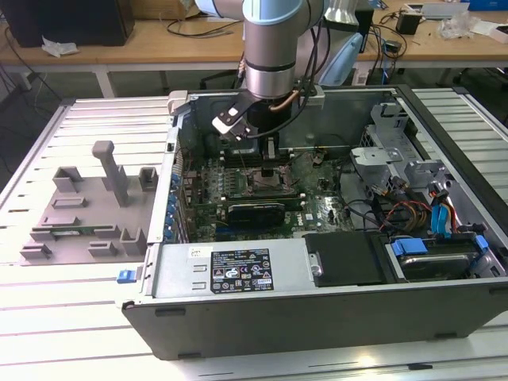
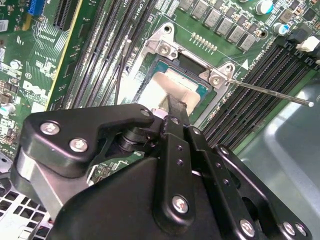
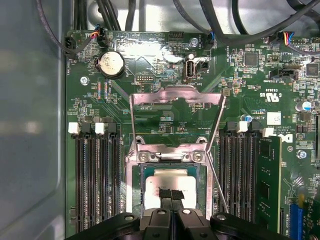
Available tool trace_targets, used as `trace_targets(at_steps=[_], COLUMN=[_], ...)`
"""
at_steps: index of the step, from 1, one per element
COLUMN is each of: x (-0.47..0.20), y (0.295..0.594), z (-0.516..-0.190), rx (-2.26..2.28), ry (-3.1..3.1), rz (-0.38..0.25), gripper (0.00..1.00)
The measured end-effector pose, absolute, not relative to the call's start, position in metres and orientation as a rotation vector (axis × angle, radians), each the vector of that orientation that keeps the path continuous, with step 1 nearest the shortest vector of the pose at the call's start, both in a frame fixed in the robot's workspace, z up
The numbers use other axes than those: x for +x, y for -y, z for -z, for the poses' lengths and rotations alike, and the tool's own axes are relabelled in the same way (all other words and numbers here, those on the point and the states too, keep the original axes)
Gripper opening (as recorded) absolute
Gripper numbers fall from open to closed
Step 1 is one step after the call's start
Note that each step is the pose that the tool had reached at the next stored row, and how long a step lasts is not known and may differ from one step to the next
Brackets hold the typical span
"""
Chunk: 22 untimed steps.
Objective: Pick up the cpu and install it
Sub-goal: 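Place the cpu into insertion slot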
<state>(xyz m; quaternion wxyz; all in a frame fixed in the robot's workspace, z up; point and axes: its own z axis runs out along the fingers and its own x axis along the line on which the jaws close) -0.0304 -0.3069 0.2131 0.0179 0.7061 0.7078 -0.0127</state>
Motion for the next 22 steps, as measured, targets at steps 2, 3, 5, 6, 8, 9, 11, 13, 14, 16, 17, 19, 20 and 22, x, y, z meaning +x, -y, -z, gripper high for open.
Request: trace_targets(at_steps=[2,3,5,6,8,9,11,13,14,16,17,19,20,22], x=[-0.03,-0.03,-0.03,-0.03,-0.03,-0.03,-0.03,-0.031,-0.03,-0.03,-0.03,-0.03,-0.03,-0.03], y=[0.308,0.308,0.308,0.309,0.309,0.309,0.31,0.31,0.31,0.31,0.31,0.31,0.31,0.31], z=[-0.212,-0.211,-0.21,-0.208,-0.206,-0.205,-0.204,-0.204,-0.203,-0.203,-0.203,-0.203,-0.203,-0.203], rx=[2.196,2.197,2.197,2.197,2.196,2.195,2.194,2.193,2.193,2.193,2.193,2.193,2.193,2.193], ry=[-2.205,-2.207,-2.212,-2.216,-2.222,-2.223,-2.224,-2.225,-2.225,-2.225,-2.225,-2.225,-2.225,-2.225], rz=[0.029,0.026,0.02,0.016,0.011,0.01,0.011,0.012,0.011,0.011,0.011,0.011,0.011,0.011], gripper=[0.11,0.11,0.11,0.11,0.11,0.11,0.11,0.11,0.11,0.11,0.11,0.11,0.11,0.11])
